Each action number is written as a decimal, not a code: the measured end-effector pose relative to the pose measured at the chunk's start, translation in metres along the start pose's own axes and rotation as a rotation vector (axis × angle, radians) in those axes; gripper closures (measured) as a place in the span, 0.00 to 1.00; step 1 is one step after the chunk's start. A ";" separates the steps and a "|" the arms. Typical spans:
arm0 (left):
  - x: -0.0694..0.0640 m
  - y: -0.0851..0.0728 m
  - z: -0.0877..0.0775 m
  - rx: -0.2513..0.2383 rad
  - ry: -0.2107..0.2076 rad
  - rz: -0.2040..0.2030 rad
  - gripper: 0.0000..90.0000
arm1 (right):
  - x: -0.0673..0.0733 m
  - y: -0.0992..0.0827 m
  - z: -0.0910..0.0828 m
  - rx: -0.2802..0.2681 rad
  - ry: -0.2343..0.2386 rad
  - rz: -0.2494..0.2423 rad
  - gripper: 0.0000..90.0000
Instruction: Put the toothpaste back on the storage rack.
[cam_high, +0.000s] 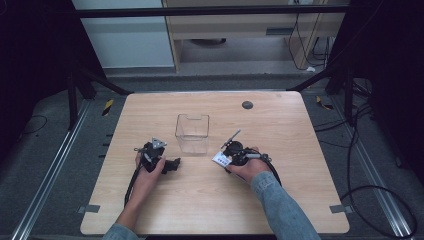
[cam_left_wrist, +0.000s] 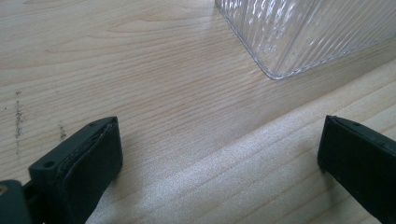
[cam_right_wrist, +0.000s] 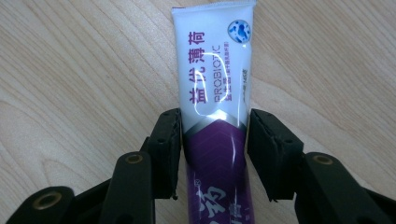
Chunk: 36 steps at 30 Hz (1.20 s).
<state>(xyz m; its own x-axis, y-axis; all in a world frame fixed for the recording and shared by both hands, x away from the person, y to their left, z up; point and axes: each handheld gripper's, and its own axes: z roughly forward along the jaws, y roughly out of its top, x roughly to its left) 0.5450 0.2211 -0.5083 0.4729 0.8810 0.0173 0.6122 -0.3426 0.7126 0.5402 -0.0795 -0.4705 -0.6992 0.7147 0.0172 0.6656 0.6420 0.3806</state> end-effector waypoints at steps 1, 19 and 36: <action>0.000 0.000 0.000 0.000 0.000 0.000 0.00 | 0.000 0.000 0.000 0.002 -0.002 -0.004 0.61; 0.000 0.000 0.000 0.000 -0.001 0.001 0.00 | 0.002 0.002 0.002 0.015 -0.018 -0.019 0.64; 0.000 0.000 0.000 0.000 -0.001 0.001 0.00 | 0.001 0.004 -0.004 0.009 -0.038 -0.016 0.84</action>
<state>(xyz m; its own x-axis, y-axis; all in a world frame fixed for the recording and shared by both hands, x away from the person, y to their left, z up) 0.5453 0.2212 -0.5083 0.4743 0.8802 0.0176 0.6116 -0.3438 0.7126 0.5415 -0.0775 -0.4653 -0.6992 0.7146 -0.0239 0.6573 0.6555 0.3718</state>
